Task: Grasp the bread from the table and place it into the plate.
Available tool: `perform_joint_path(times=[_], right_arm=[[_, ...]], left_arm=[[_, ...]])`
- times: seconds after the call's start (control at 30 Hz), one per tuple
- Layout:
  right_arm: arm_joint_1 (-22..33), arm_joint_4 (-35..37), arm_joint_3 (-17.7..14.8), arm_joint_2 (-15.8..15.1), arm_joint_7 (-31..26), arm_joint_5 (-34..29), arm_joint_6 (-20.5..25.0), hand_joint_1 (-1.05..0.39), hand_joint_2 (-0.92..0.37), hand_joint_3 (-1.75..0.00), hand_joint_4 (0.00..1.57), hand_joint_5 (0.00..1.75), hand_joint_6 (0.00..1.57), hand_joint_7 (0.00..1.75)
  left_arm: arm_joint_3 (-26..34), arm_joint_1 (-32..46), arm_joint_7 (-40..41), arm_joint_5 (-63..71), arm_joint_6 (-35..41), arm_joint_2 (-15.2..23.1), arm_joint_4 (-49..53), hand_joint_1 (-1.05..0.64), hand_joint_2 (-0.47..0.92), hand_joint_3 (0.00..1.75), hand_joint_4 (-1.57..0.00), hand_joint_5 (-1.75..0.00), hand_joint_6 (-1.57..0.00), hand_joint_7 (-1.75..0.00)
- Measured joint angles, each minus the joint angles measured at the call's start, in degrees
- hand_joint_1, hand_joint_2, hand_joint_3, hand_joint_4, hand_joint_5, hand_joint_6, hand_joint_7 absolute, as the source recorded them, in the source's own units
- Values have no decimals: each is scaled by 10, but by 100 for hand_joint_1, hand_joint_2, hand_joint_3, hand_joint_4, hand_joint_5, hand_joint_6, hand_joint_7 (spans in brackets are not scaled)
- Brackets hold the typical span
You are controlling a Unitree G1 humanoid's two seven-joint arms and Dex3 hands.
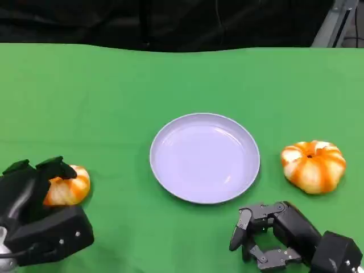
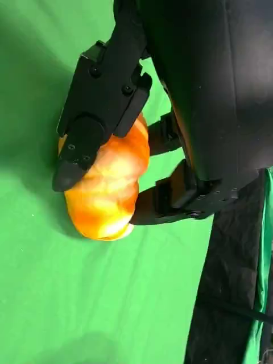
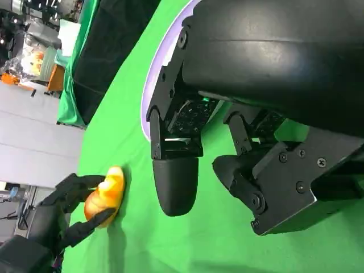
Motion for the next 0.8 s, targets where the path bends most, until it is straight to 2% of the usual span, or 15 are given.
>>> perform_joint_path(times=[0.17,0.8], right_arm=[[0,0,0,0,0,0,0,15,-54,-113,99,139,98,108],[0,0,0,0,-2,0,0,16,-55,-111,99,139,98,109]], left_arm=[[8,6,1,-6,0,-6,-8,-2,83,0,-64,-175,-45,-175],[16,44,8,-11,-8,-7,-73,-4,83,0,-57,-175,-42,-175]])
